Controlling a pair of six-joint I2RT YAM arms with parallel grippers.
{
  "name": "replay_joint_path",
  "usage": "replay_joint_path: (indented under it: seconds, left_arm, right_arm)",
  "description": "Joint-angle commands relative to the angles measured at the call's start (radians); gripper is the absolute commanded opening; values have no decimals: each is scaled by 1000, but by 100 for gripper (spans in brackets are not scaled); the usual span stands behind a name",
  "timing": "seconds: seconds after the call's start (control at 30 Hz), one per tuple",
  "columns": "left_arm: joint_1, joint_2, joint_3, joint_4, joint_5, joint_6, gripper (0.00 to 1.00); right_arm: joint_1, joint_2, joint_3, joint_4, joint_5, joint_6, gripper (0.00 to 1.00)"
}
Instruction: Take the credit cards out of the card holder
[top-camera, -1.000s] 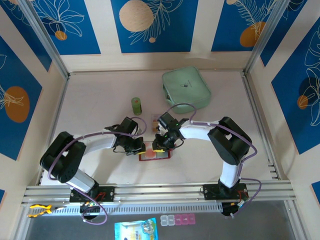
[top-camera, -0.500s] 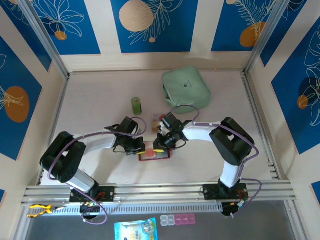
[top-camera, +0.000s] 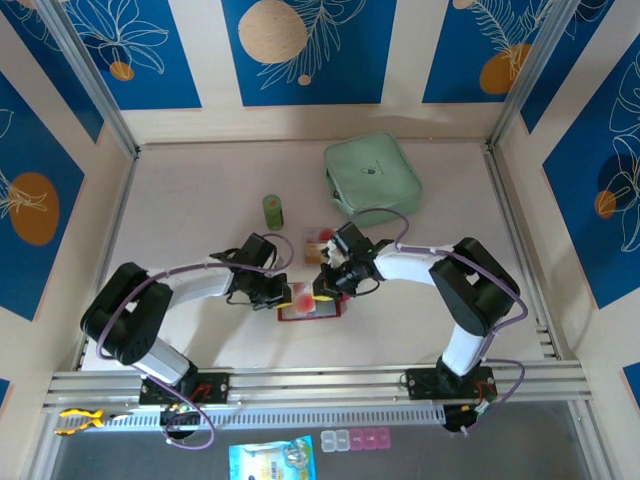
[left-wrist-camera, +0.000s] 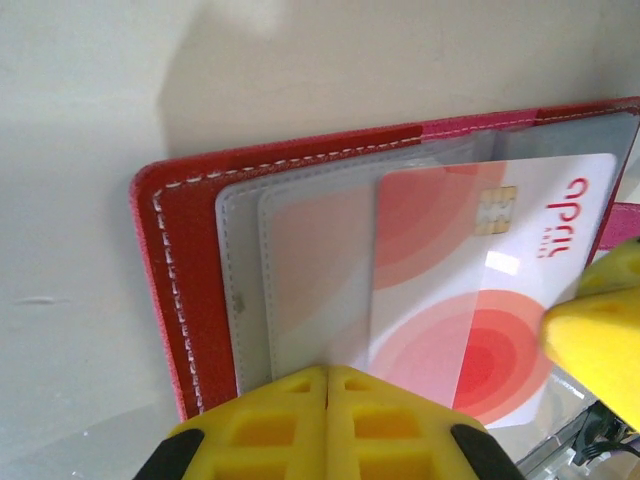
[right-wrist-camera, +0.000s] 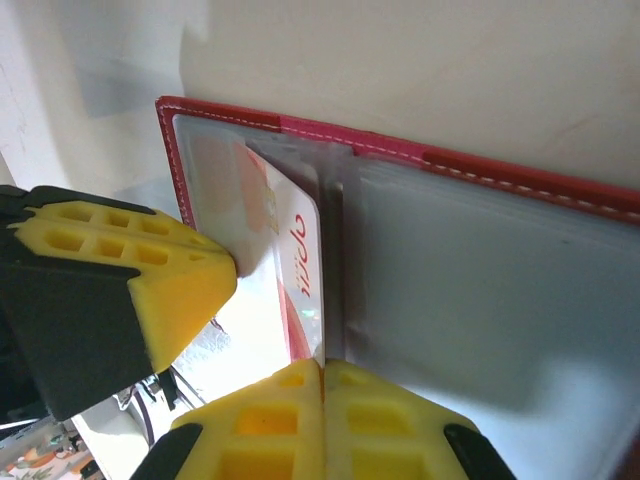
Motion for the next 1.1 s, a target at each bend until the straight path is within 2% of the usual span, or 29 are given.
replay_joint_path:
  seconds: [0.0, 0.2, 0.53, 0.8, 1.07]
  left_arm:
    - [-6, 34, 0, -52, -41, 7, 6]
    - [-6, 38, 8, -43, -37, 6, 6]
    - [-6, 46, 39, -35, -26, 5, 7]
    - [-3, 8, 65, -59, -45, 15, 13]
    - [6, -25, 63, -73, -64, 17, 14]
  right_arm:
    - [-20, -49, -11, -94, 41, -63, 3]
    - [-29, -63, 53, -243, 84, -174, 1]
    - [-39, -119, 156, -369, 144, -366, 0]
    - [-82, -82, 314, -538, 199, -692, 0]
    - [-137, -25, 506, -690, 264, -1169, 0]
